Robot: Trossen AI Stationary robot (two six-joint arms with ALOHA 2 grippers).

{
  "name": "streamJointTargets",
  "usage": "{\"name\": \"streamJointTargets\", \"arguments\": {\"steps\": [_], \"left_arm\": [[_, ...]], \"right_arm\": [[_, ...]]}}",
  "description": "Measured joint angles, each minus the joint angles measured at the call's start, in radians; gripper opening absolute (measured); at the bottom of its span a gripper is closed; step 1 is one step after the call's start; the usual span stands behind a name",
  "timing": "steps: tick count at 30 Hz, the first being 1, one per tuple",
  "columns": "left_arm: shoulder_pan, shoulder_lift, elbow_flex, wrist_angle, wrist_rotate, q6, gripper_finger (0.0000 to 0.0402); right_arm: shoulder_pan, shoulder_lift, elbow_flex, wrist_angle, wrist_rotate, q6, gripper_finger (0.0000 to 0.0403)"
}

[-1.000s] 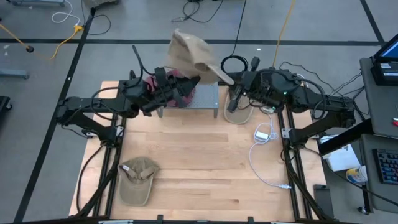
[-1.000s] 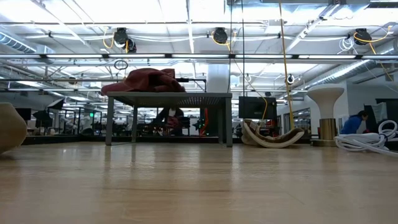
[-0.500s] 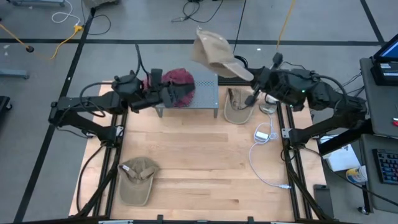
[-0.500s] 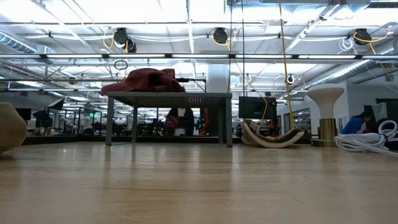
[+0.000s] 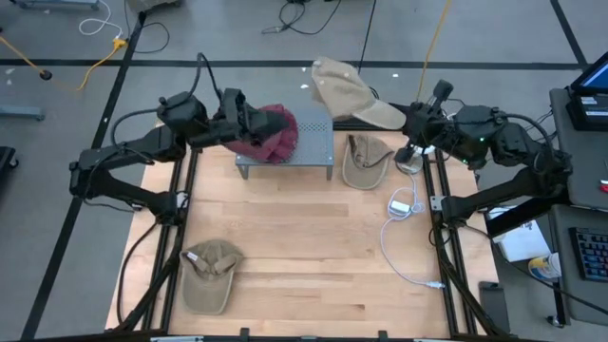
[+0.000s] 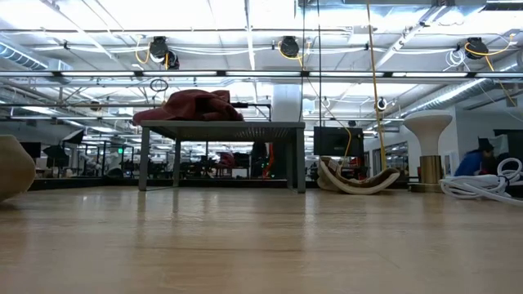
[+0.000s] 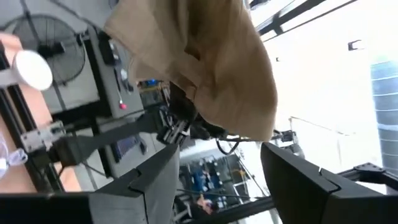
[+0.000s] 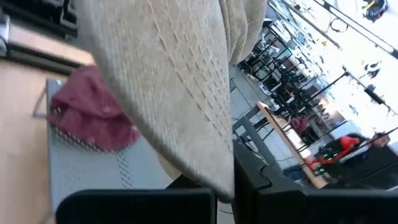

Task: Pick & Place hat
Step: Put the light brown cap on the shelf

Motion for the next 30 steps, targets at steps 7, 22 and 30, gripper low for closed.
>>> {"name": "streamJointTargets", "arguments": {"steps": [7,22,30], "left_arm": [[0.066,0.001,0.0,-0.019,0.107,-0.115,0.023],[0.087,0.062,0.0,0.071,0.096,-0.199,0.023],[0.082,0.117,0.0,0.168,0.143,-0.246,0.023]], "right_arm": [[0.007,-0.004,0.0,-0.025,-0.003,-0.08,0.0003],[0.114,0.047,0.0,-0.01,-0.027,-0.112,0.0003],[0.118,0.081,0.0,-0.01,-0.027,-0.112,0.0003]]}}
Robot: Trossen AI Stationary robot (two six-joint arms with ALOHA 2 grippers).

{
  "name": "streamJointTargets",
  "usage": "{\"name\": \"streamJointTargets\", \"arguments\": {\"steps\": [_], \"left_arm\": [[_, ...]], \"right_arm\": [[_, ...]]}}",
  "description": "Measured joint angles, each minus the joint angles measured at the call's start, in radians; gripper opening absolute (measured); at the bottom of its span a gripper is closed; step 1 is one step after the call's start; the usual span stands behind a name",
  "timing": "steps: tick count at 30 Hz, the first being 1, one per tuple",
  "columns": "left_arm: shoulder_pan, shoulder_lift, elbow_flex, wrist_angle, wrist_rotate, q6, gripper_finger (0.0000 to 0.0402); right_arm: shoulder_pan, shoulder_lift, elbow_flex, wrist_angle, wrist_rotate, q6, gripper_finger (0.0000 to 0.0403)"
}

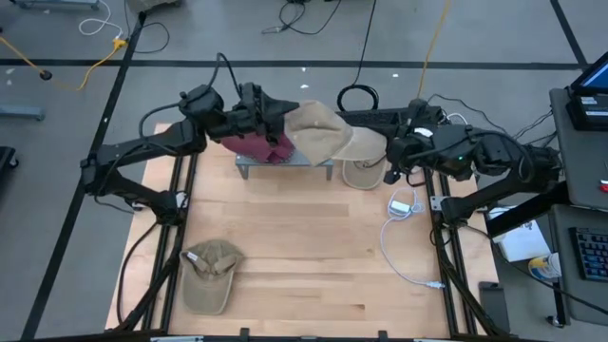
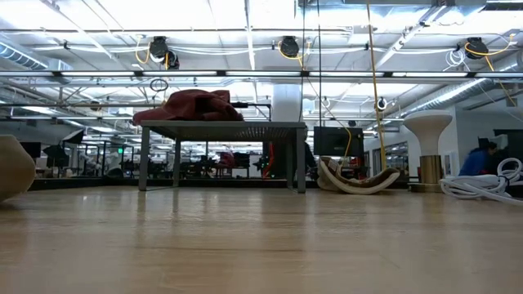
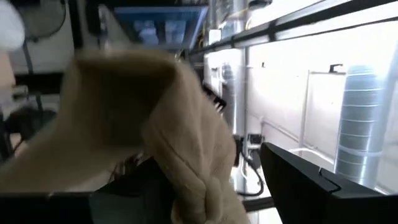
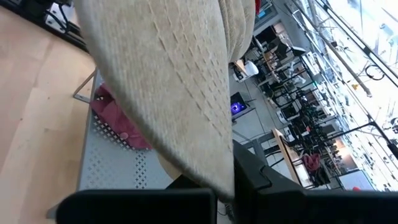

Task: Pick & Place hat
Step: Put the light brown cap on the shelf

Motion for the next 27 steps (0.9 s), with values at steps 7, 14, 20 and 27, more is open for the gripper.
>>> {"name": "streamJointTargets", "arguments": {"steps": [7,14,20,27], "left_arm": [[0.0,-0.001,0.0,0.004,0.004,-0.004,0.0222],[0.0,-0.006,0.0,0.012,0.01,-0.007,0.0142],[0.0,-0.005,0.0,0.009,0.027,-0.004,0.0057],[0.0,-0.005,0.0,0.004,0.067,0.054,0.0022]], "right_arm": [[0.0,0.001,0.0,0.0,0.001,0.0,0.0003],[0.0,0.0,0.0,-0.003,0.004,-0.013,0.0003],[0.0,-0.003,0.0,-0.019,0.005,-0.015,0.0004],[0.0,-0.003,0.0,-0.029,0.003,0.0,0.005]]}}
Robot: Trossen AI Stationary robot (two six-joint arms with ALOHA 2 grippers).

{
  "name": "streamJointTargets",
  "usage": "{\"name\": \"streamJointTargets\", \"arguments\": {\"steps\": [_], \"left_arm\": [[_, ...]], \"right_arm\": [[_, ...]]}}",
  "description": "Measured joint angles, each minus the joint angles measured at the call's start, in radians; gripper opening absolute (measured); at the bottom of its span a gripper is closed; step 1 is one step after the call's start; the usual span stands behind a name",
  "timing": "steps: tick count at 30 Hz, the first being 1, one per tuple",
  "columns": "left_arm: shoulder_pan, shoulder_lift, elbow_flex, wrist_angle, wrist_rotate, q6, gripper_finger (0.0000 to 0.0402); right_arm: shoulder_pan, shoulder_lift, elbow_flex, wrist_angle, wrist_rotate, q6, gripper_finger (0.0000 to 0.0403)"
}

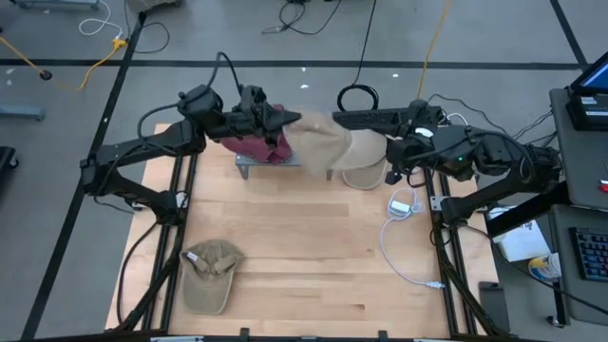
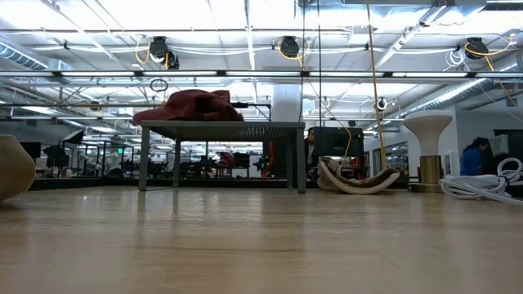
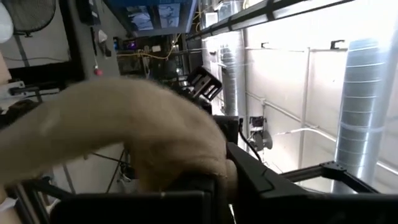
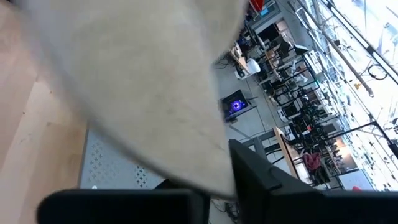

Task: Pick & Place hat
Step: Put the light brown cap on the shelf

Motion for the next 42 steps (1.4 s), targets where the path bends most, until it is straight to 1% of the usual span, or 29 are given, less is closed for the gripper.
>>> {"name": "streamJointTargets", "arguments": {"steps": [3,6,9,14,17,19,21,26,29,32,37,42], "left_arm": [[0.013,0.0,0.0,-0.005,0.019,0.001,0.0027],[0.042,-0.003,0.0,-0.002,0.042,0.022,0.0017],[0.074,-0.009,0.0,0.005,0.072,0.03,0.0017],[0.143,-0.019,0.0,0.027,0.139,0.04,0.0018],[0.197,-0.024,0.0,0.026,0.219,0.087,0.0017],[0.23,-0.024,0.0,0.025,0.265,0.104,0.0017],[0.261,-0.025,0.0,0.024,0.316,0.126,0.0017],[0.329,-0.025,0.0,0.023,0.442,0.225,0.0017],[0.362,-0.025,0.0,0.023,0.511,0.281,0.0017],[0.391,-0.025,0.0,0.023,0.568,0.321,0.0017],[0.423,-0.025,0.0,0.018,0.612,0.432,0.0017],[0.446,-0.026,0.0,0.018,0.602,0.568,0.0017]], "right_arm": [[0.0,0.0,0.0,-0.019,0.0,0.01,0.0079],[0.001,-0.002,0.0,-0.073,-0.002,0.074,0.011],[0.02,-0.005,0.0,-0.164,-0.002,0.226,0.0141],[0.053,-0.007,0.0,-0.372,-0.006,0.552,0.0179],[0.073,-0.007,0.0,-0.452,-0.008,0.728,0.0189],[0.085,-0.008,0.0,-0.469,-0.043,0.815,0.0191],[0.092,-0.008,0.0,-0.457,-0.089,0.867,0.019],[0.101,-0.007,0.0,-0.375,-0.186,0.902,0.0181],[0.101,-0.007,0.0,-0.313,-0.189,0.9,0.0177],[0.101,-0.007,0.0,-0.252,-0.187,0.85,0.0176],[0.101,-0.007,0.0,-0.144,-0.186,0.71,0.0175],[0.1,-0.006,0.0,-0.04,-0.186,0.575,0.0171]]}}
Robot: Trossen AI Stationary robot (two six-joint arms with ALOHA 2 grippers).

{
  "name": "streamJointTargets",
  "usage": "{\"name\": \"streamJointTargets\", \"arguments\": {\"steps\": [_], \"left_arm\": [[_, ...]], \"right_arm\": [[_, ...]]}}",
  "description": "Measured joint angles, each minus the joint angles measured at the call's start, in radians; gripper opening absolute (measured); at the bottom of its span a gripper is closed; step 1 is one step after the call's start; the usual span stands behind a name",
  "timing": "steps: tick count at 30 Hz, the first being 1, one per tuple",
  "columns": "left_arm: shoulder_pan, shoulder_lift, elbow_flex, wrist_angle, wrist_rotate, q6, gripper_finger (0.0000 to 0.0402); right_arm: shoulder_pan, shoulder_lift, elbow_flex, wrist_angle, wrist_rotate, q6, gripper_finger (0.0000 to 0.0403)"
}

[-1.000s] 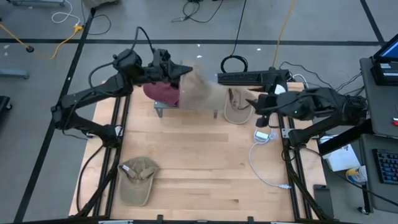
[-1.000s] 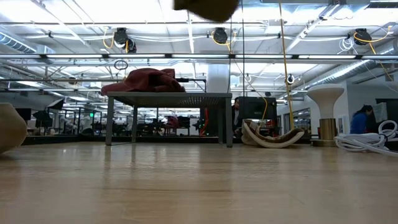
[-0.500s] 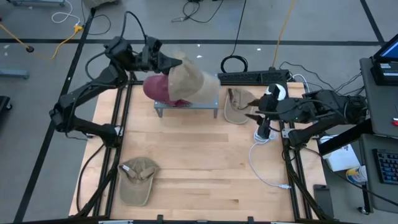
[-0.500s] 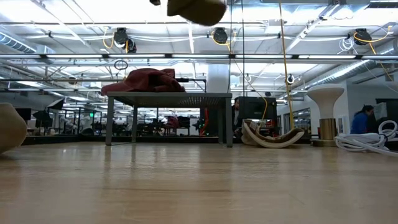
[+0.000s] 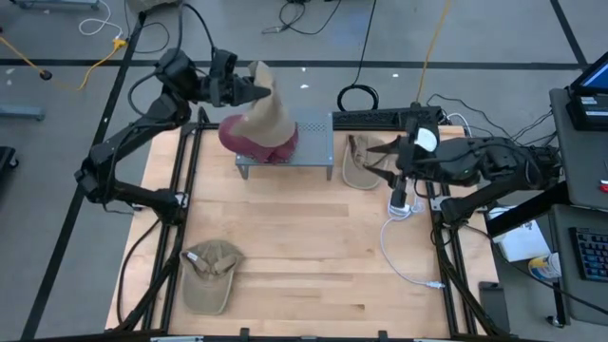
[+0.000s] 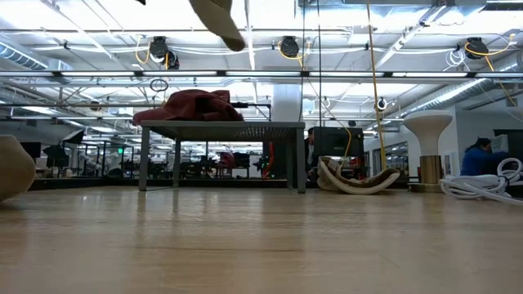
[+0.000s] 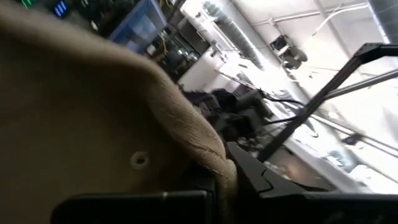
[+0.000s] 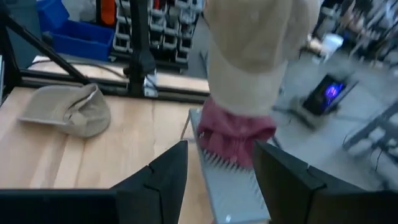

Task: Pick & Place hat
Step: Put the light brown cap on the shelf

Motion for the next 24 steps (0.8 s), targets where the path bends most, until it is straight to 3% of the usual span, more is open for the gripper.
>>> {"name": "streamJointTargets", "arguments": {"steps": [16,24], "left_arm": [[0.014,0.0,0.001,-0.085,-0.104,0.549,0.0017],[-0.012,0.003,0.001,-0.169,-0.253,0.811,0.0017]], "right_arm": [[0.0,0.0,0.0,0.077,0.0,-0.089,0.0169],[0.0,0.0,0.0,0.077,0.0,-0.127,0.0165]]}}
